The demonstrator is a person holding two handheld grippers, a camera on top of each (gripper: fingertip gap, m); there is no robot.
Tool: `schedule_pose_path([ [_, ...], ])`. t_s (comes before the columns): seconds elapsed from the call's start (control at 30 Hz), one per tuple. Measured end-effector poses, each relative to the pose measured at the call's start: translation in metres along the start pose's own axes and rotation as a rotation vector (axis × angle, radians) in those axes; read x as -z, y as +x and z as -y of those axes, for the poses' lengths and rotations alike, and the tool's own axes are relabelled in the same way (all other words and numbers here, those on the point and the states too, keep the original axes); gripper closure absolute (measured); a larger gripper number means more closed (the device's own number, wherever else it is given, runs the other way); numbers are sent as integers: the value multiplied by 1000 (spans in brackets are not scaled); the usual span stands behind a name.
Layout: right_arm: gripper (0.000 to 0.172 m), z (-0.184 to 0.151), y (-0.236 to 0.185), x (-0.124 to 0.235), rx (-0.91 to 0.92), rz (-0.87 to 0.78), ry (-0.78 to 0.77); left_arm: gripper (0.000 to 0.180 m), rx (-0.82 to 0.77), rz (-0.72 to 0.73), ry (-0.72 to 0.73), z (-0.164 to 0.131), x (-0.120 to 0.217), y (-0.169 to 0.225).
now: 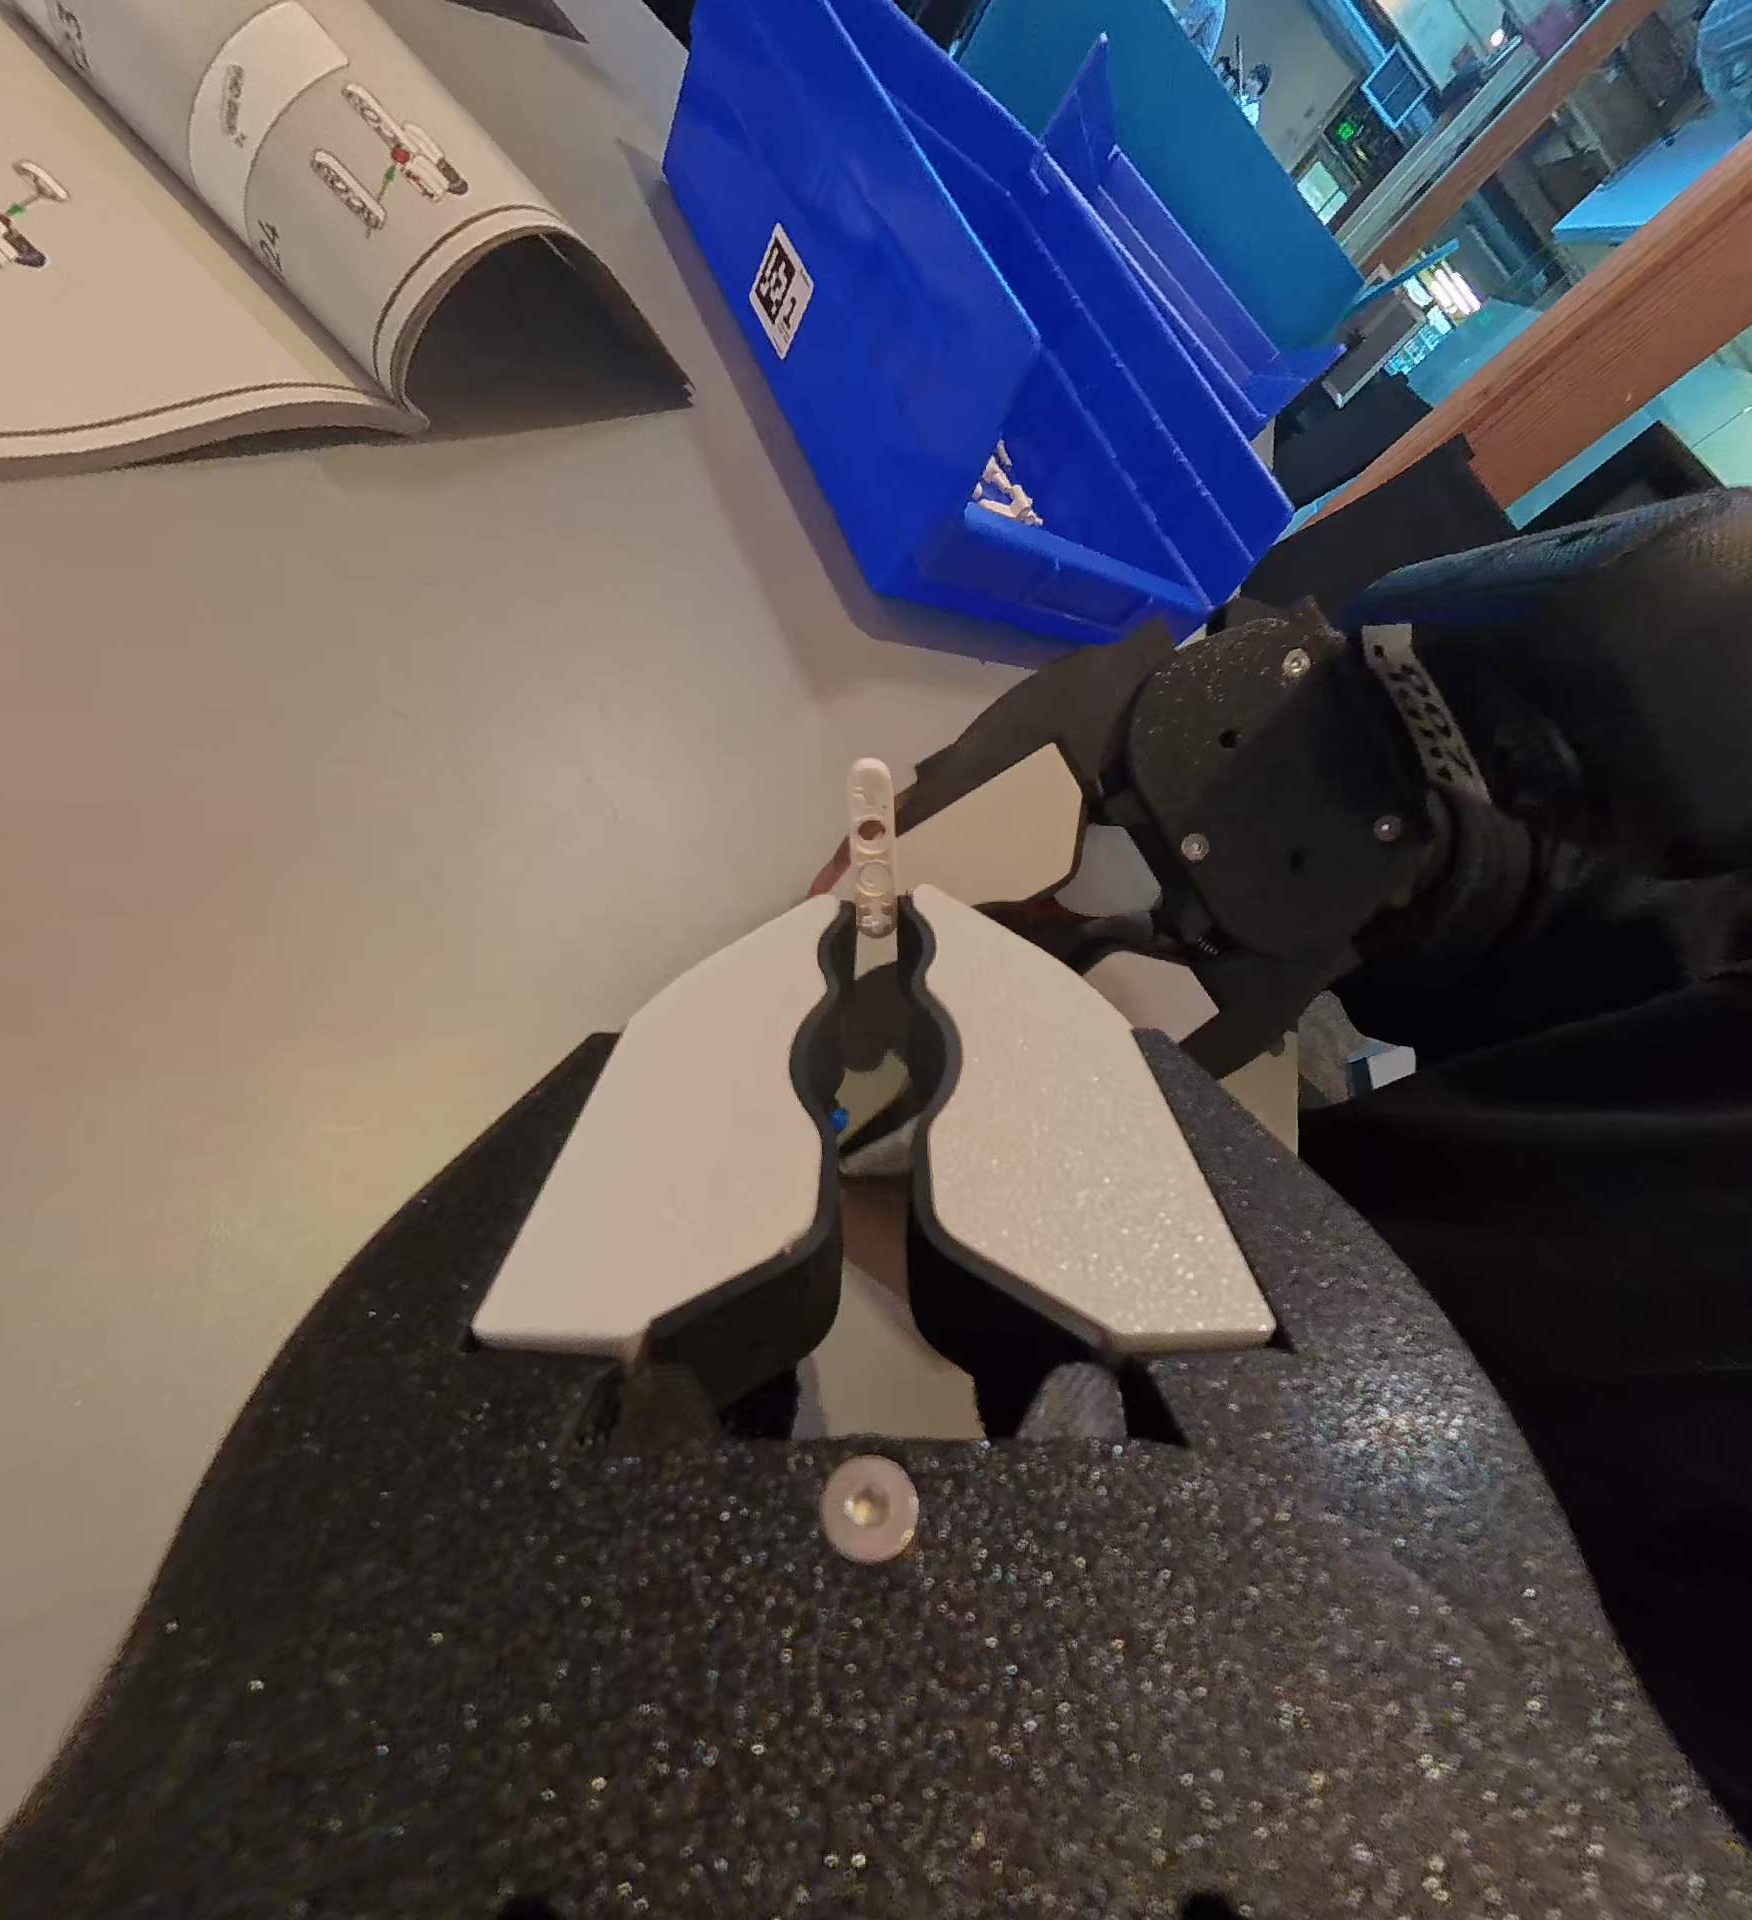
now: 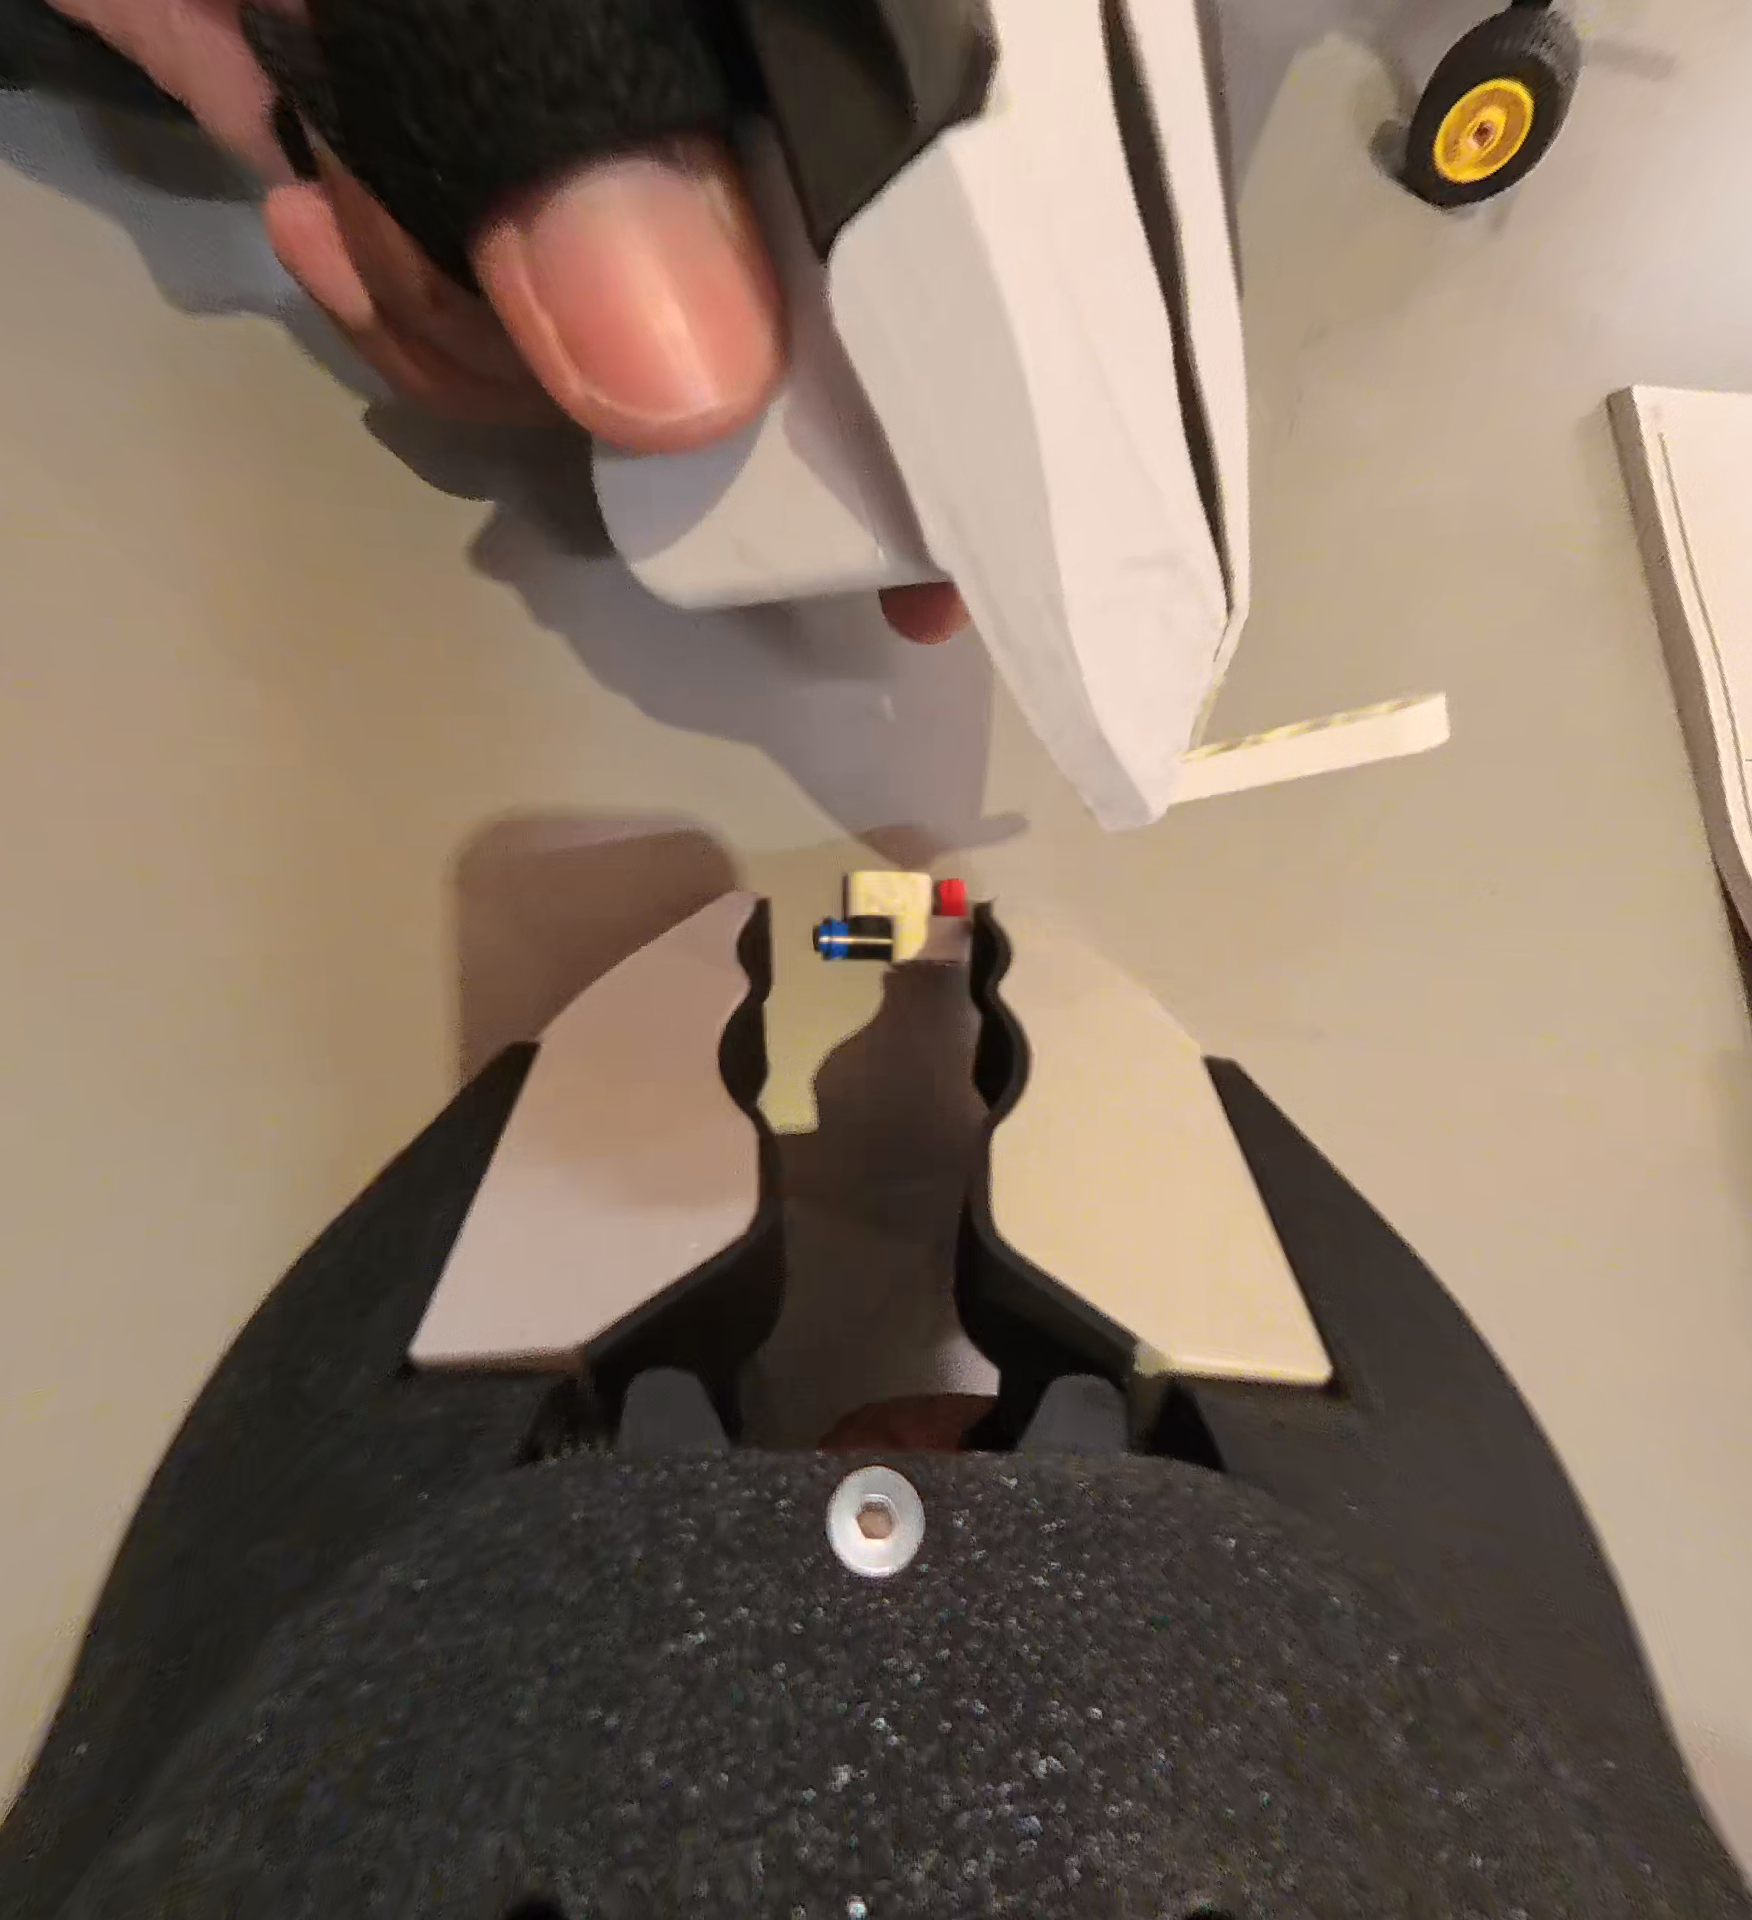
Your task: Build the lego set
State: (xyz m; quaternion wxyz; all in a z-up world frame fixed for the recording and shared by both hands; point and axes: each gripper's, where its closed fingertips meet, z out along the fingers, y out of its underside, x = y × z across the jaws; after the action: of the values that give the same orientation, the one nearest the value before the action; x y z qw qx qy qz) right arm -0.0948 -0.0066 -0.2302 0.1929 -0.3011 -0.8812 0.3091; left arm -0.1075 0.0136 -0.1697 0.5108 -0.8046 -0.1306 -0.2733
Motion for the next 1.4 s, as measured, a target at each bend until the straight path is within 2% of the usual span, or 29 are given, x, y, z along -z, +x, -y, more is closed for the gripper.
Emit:
schedule_pose_path([
  [0.03, 143, 0, 0, -1, -1, -2, -1, 173, 8, -1, 0, -1, 1, -1],
  [0.17, 144, 2, 6, 0, 65, -58, 28, 173, 60, -12, -5, -3, 4, -4],
  [0.27, 148, 9, 14, 8, 285, -206, 86, 173, 116, -53, 8, -2, 5, -3],
  [0.3, 172, 14, 16, 13, 373, -270, 120, 173, 138, -69, 19, 0, 5, -2],
  [0.37, 172, 20, 16, 20, 505, -347, 159, 173, 180, -93, 35, 1, 5, -2],
  [0.43, 172, 15, 19, 18, 548, -377, 129, 173, 190, -74, 38, 1, 5, -8],
  [0.57, 166, -4, 34, 13, 438, -369, 42, 173, 190, -69, 69, 6, 6, -12],
  [0.77, 145, 0, 38, 15, -82, -103, 72, 173, 153, -87, 115, 13, 9, -7],
  [0.87, 135, 0, 40, 11, -228, -82, 23, 173, 114, -65, 134, 16, 11, -9],
  [1.03, 129, -8, 41, -3, -323, -159, -72, 173, 90, -32, 121, 13, 13, -14],
  [1.17, 151, -5, 44, -7, -321, -201, -71, 173, 145, -28, 122, 9, 13, -18],
  [1.3, 152, -4, 49, -6, -258, -261, -65, 173, 241, -54, 160, 12, 15, -18],
  [1.4, 153, 4, 57, 4, -224, -340, 1, 173, 325, -105, 224, 18, 16, -16],
])
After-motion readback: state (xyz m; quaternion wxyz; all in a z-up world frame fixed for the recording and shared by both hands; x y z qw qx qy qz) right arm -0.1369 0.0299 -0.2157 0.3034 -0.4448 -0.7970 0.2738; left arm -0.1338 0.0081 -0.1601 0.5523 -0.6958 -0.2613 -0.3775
